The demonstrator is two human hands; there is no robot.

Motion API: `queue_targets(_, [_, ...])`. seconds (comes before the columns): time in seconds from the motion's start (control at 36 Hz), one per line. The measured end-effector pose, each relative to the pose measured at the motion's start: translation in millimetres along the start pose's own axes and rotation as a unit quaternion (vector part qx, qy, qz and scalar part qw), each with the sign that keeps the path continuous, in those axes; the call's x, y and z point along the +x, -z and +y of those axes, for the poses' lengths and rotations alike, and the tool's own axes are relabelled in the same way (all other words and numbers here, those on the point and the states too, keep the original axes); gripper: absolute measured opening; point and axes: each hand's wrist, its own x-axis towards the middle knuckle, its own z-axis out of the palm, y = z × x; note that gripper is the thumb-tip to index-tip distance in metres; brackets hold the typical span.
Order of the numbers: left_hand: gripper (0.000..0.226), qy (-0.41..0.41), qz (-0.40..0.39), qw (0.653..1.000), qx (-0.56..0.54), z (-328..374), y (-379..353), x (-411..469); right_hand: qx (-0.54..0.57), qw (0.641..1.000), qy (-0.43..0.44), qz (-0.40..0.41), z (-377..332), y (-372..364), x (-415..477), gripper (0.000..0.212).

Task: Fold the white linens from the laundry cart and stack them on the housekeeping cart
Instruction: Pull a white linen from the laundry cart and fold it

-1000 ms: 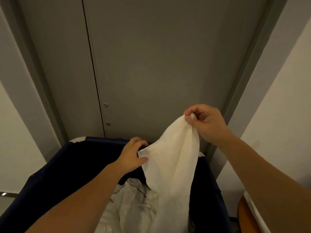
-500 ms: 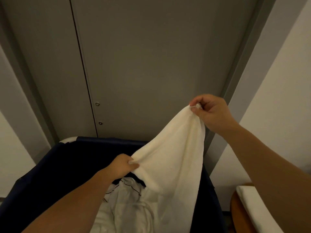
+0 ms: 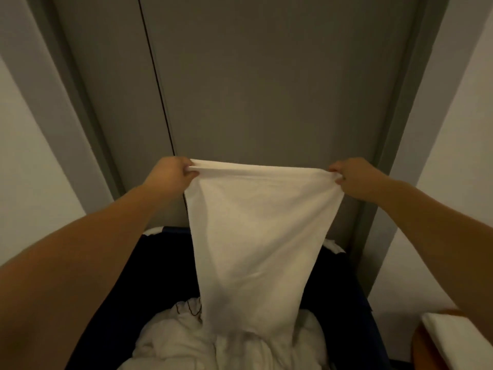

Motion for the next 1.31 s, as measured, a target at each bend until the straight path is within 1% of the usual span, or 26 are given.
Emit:
queue_targets(0.06, [0.023,-0.003,0.015,1.0,0.022,6,14,-1,-0.009,0.999,0.015,0.03,-3,4,8,0.026])
queue_targets(0.11, [0.024,0.018,0.037,0.999,0.018,14,32,-1,-0.012,0.998,0.022,0.061,-10,15,14,0.024])
queue_targets(0.17, [0.025,0.04,0.101,0.994,0.001,22,47,-2,-0.008,0.993,0.033,0.116,-19,32,18,0.025])
queue_targets(0.22, [0.024,0.054,0.171,0.983,-0.043,28,57,-6,0.02,0.979,0.05,0.197,-25,47,20,0.025])
queue_targets(0.25, [0.023,0.06,0.179,0.98,-0.054,29,59,-10,0.038,0.971,0.056,0.231,-26,49,21,0.024])
queue_targets(0.28, [0.021,0.069,0.154,0.985,-0.04,31,59,-14,0.037,0.969,0.062,0.236,-25,49,22,0.024])
queue_targets(0.31, [0.021,0.087,0.106,0.991,-0.005,32,57,-19,0.017,0.977,0.065,0.2,-26,45,22,0.025])
queue_targets(0.33, [0.022,0.103,0.063,0.992,0.028,33,54,-25,-0.011,0.988,0.062,0.142,-27,40,22,0.027])
queue_targets(0.36, [0.023,0.11,0.043,0.992,0.045,33,52,-30,-0.031,0.993,0.054,0.102,-26,34,22,0.028])
queue_targets(0.39, [0.023,0.118,0.037,0.991,0.045,33,51,-33,-0.033,0.995,0.049,0.085,-25,32,22,0.027])
queue_targets(0.47, [0.02,0.157,0.045,0.986,0.016,34,51,-40,-0.039,0.994,0.056,0.082,-24,31,22,0.025])
queue_targets(0.56, [0.021,0.174,0.059,0.983,-0.019,38,52,-47,-0.058,0.992,0.073,0.082,-19,37,18,0.025])
queue_targets(0.64, [0.022,0.184,0.079,0.977,-0.072,45,55,-49,-0.063,0.992,0.079,0.075,-15,51,10,0.033])
queue_targets(0.69, [0.022,0.176,0.1,0.975,-0.097,54,60,-50,-0.06,0.992,0.083,0.071,-15,64,0,0.038])
queue_targets(0.75, [0.017,0.158,0.133,0.971,-0.12,62,63,-51,-0.069,0.991,0.084,0.072,-14,76,-14,0.036])
queue_targets(0.81, [0.012,0.142,0.157,0.963,-0.164,68,67,-50,-0.082,0.991,0.065,0.082,-13,88,-28,0.033])
queue_targets(0.89, [0.004,0.107,0.171,0.953,-0.225,76,78,-47,-0.115,0.985,0.024,0.128,-12,108,-52,0.032])
queue_targets(0.94, [0.005,0.077,0.166,0.949,-0.255,82,86,-44,-0.125,0.98,-0.01,0.157,-14,121,-69,0.029])
queue_targets(1.03, [0.008,0.036,0.152,0.946,-0.285,94,99,-44,-0.105,0.976,-0.057,0.181,-19,140,-91,0.025])
queue_targets(1.14, [0.011,-0.015,0.138,0.931,-0.337,111,115,-41,-0.08,0.963,-0.103,0.234,-25,168,-126,0.027])
queue_targets(1.22, [0.014,-0.053,0.123,0.914,-0.382,132,126,-41,-0.05,0.948,-0.154,0.273,-31,189,-159,0.028])
queue_targets(1.31, [0.016,-0.086,0.114,0.895,-0.423,159,136,-43,-0.004,0.929,-0.203,0.31,-33,212,-197,0.024])
